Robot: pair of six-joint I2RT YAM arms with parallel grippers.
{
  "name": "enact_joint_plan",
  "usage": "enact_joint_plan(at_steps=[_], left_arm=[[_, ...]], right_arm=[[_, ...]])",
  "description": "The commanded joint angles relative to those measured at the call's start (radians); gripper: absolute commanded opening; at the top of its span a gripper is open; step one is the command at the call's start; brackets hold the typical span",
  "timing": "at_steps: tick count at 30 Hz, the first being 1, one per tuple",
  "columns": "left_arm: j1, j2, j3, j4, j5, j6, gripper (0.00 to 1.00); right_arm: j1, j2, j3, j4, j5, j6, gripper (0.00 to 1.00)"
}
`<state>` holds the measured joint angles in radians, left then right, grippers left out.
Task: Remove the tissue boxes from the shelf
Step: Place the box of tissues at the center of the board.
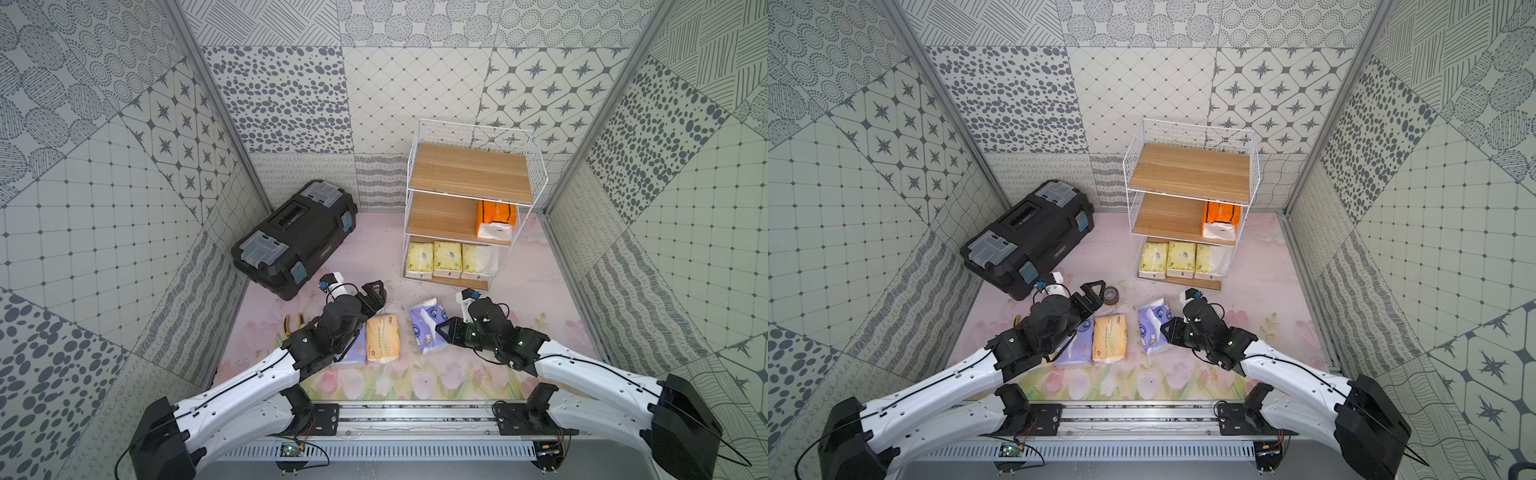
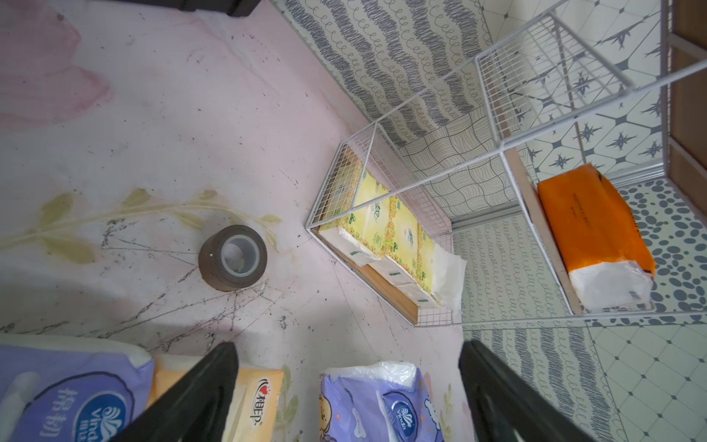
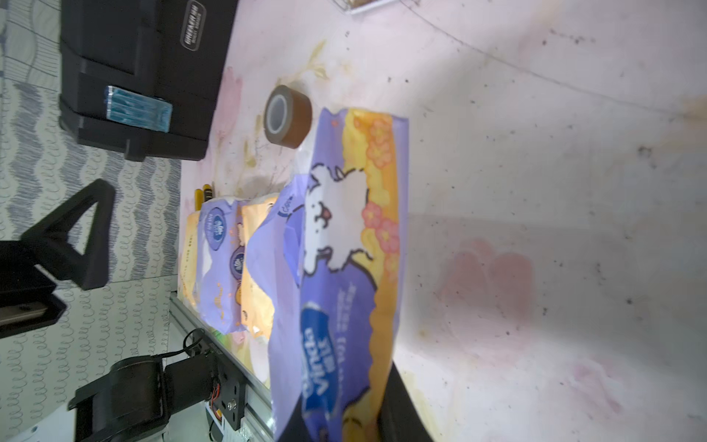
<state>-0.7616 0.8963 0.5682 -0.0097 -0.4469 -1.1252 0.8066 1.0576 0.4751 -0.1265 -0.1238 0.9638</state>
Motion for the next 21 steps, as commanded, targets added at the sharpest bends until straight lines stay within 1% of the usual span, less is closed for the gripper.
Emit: enact_joint_plan(at_steps=[1,3,4,5,7,8,9,12,14,17,19,21], left_arm=[[0.010,0.005,-0.024,0.000,0.013,0.017,0.95],[0.010,0.013,-0.033,0.012,0.020,0.006,0.95],[0.011,0.018,-0.033,0.018,0.023,0.002,0.95],[0.010,0.025,-0.034,0.023,0.031,0.001,0.95],[0.011,0.037,-0.033,0.034,0.045,-0.003,0.95],[0.011,0.047,-0.031,0.042,0.052,-0.004,0.95],[0.010,0.053,-0.030,0.049,0.061,-0.004,0.95],[0.011,0.081,-0.016,0.064,0.083,0.006,0.95],[0.013,0.098,0.000,0.064,0.100,0.018,0.95],[0.012,0.130,0.014,0.088,0.126,0.021,0.95],[0.011,0.156,0.015,0.124,0.139,0.014,0.95],[0.013,0.183,0.018,0.162,0.153,0.004,0.95]], right_arm=[[0.014,0.061,-0.013,0.219,0.005,0.052,0.18],[0.022,0.105,-0.013,0.261,-0.001,0.057,0.20],[0.024,0.125,-0.013,0.273,-0.004,0.059,0.23],[0.024,0.146,-0.014,0.284,-0.008,0.060,0.29],[0.023,0.171,-0.016,0.282,-0.008,0.046,0.46],[0.024,0.175,-0.014,0.258,0.007,0.023,0.58],[0.024,0.170,-0.011,0.215,0.041,-0.012,0.67],[0.011,0.120,0.000,0.026,0.189,-0.130,0.80],[-0.044,0.072,-0.007,-0.049,0.200,-0.182,0.82],[-0.143,0.009,-0.022,-0.090,0.121,-0.236,0.81],[-0.172,0.009,-0.009,-0.093,0.063,-0.274,0.78],[-0.175,0.053,0.025,-0.093,0.012,-0.312,0.77]])
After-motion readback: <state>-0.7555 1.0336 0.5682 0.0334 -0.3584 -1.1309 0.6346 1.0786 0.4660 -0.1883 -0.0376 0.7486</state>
